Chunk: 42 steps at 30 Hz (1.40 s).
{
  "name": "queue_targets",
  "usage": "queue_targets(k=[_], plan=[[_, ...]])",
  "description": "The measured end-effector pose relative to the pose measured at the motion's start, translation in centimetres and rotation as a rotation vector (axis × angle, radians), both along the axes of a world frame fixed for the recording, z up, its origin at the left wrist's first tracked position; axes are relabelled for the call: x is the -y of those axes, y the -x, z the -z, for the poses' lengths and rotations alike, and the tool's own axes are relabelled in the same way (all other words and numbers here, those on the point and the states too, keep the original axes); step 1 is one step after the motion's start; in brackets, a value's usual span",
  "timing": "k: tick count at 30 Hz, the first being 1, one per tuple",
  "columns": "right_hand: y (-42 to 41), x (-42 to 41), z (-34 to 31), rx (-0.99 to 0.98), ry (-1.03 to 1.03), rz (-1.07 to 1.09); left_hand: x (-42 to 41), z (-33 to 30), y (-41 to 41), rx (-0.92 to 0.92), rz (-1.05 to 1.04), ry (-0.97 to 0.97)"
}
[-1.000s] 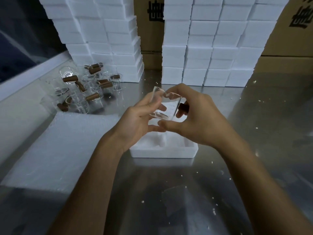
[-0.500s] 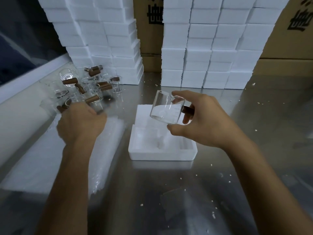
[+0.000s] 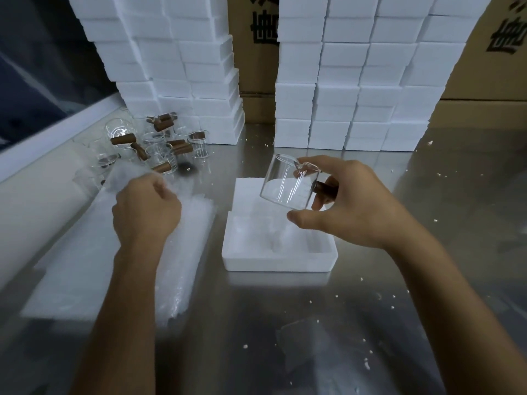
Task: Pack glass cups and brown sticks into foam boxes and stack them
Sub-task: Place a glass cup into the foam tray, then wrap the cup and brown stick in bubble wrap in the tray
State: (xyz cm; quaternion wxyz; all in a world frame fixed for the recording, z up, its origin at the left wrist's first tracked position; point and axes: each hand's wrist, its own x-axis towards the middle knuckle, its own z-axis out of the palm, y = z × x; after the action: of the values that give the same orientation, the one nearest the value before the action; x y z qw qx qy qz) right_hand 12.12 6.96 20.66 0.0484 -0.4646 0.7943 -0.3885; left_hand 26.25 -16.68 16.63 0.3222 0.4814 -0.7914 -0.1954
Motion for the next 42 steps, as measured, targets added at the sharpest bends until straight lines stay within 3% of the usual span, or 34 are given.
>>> queue_targets(k=[3,6,11,14,19,27,33,36,39,42], plan=[[0.1,0.0,0.1,-0.015,0.002,0.012,-0.8,-1.2,0.3,-0.241,0.112,0.167],[0.1,0.1,0.2,-0.007,0.017,0.021,-1.8,-1.8,0.7,-0.342,0.26,0.167],[-0.1,0.3,0.4,0.021,0.029,0.033,-3.1,-2.0,1.6,-0.311,0.449,0.294],[-0.1,0.5,0.5,0.021,0.01,0.061,-3.5,-1.7,2.0,-0.215,0.502,0.273],[-0.3,0.6,0.6,0.023,0.02,0.057,-4.0,-0.6,2.6,-0.171,0.409,0.091],[-0.8,0.6,0.3,0.04,0.072,0.046,-5.2,-0.7,3.1,-0.176,0.147,0.147],[-0.9,0.6,0.1,0.048,0.042,0.034,-5.2,-0.8,3.1,-0.101,0.196,0.234],[-1.0,0.8,0.2,0.068,0.085,0.029,-5.3,-0.8,3.0,-0.065,0.222,0.176],[-1.4,1.1,0.1,0.162,0.227,0.014,-5.9,-1.0,3.0,-0.103,0.195,0.141],[-2.1,1.4,0.0,0.428,0.366,-0.009,-6.4,-1.2,3.0,-0.105,0.198,0.163]])
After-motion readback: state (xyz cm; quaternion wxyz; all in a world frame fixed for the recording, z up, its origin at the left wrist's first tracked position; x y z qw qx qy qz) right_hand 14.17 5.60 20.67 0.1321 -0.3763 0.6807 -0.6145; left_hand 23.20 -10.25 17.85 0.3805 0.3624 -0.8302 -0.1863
